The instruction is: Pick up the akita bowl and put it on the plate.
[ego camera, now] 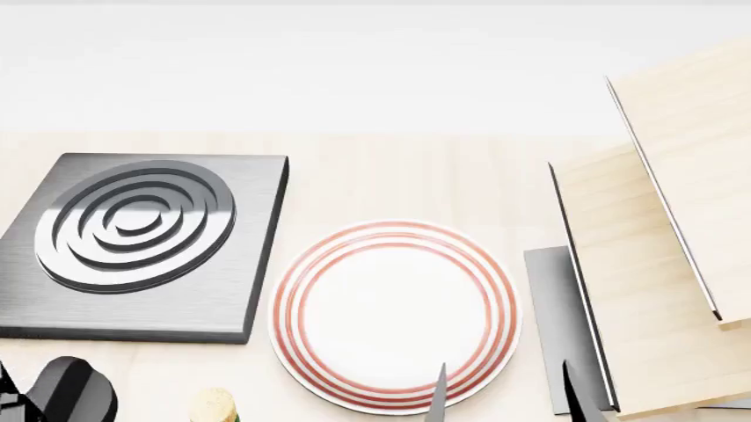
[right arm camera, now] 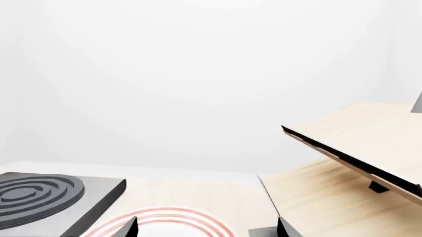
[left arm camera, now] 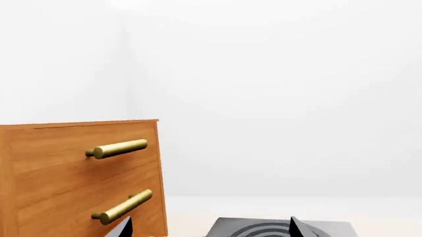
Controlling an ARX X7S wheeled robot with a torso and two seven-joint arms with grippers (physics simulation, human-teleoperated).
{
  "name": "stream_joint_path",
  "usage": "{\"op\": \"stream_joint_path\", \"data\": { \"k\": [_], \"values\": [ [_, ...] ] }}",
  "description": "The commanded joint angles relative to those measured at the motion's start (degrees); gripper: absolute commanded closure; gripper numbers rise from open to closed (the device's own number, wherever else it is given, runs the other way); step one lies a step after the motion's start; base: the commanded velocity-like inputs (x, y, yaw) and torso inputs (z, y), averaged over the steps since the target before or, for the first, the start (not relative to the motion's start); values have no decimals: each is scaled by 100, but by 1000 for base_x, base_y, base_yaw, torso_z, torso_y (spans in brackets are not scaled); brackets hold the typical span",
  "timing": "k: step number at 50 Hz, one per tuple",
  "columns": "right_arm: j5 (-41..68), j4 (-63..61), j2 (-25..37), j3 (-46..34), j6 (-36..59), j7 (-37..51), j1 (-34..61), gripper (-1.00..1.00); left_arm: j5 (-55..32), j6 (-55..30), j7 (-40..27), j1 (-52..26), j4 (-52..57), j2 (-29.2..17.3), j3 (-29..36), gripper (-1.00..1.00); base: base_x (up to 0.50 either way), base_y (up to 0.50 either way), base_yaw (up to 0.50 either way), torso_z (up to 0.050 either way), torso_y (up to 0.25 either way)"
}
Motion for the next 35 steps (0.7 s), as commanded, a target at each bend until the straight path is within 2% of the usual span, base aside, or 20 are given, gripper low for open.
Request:
{"op": "stream_joint_path", "data": {
  "k": [1, 30, 35],
  "values": [
    [-33, 33, 4, -71, -27, -1, -3, -100, 107, -332, -163, 46, 363, -192, -253, -100, 0, 0, 0, 0, 0],
    [-136, 301, -29, -329, -136, -65, 35, -100, 152, -1212, -293, 482, 1167, -745, -1069, -100, 0, 0, 0, 0, 0],
    [-156, 334, -28, -365, -161, -69, 29, -100, 416, -1539, -335, 552, 1371, -917, -1063, -100, 0, 0, 0, 0, 0]
  ]
}}
